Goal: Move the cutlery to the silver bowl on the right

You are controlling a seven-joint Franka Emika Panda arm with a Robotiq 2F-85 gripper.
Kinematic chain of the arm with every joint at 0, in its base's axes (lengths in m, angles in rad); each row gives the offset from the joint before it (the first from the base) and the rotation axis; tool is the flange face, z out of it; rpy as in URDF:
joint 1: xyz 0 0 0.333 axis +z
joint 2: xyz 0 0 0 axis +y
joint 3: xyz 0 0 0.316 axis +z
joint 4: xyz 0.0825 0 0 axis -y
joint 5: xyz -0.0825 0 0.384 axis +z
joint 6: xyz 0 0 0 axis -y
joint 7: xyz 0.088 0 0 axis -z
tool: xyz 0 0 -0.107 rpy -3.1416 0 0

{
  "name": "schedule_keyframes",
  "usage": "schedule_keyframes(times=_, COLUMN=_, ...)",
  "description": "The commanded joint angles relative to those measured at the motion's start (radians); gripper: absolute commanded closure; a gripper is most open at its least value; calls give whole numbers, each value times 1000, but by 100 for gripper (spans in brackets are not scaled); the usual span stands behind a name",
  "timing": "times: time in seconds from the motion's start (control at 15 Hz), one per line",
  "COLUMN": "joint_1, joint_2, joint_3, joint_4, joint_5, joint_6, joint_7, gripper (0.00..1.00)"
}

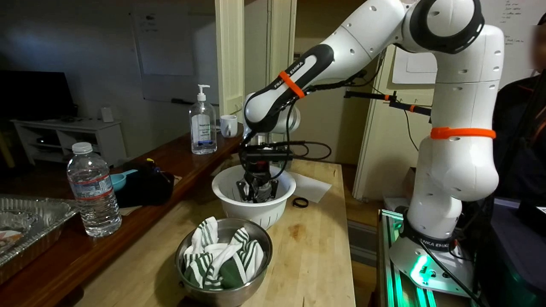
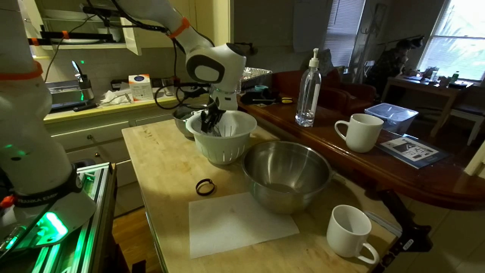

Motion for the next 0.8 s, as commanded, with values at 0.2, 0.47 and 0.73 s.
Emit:
schedule_keyframes(times=0.2, joint_1=-15, joint_2=-187, joint_3=-10, joint_4=-62, joint_5=-4, joint_6=-165, joint_7=-46, gripper=98)
schedule_keyframes(times=0.47, joint_1=-21, joint_2=-236, joint_3=-8, joint_4=-67, joint_5=-48, joint_6=-225, joint_7=-18, gripper=98)
schedule_keyframes(times=0.73, joint_1=-21, joint_2=-279, joint_3=4, joint_4=-43, joint_5=-129, joint_6=-271, joint_7=6, gripper=98)
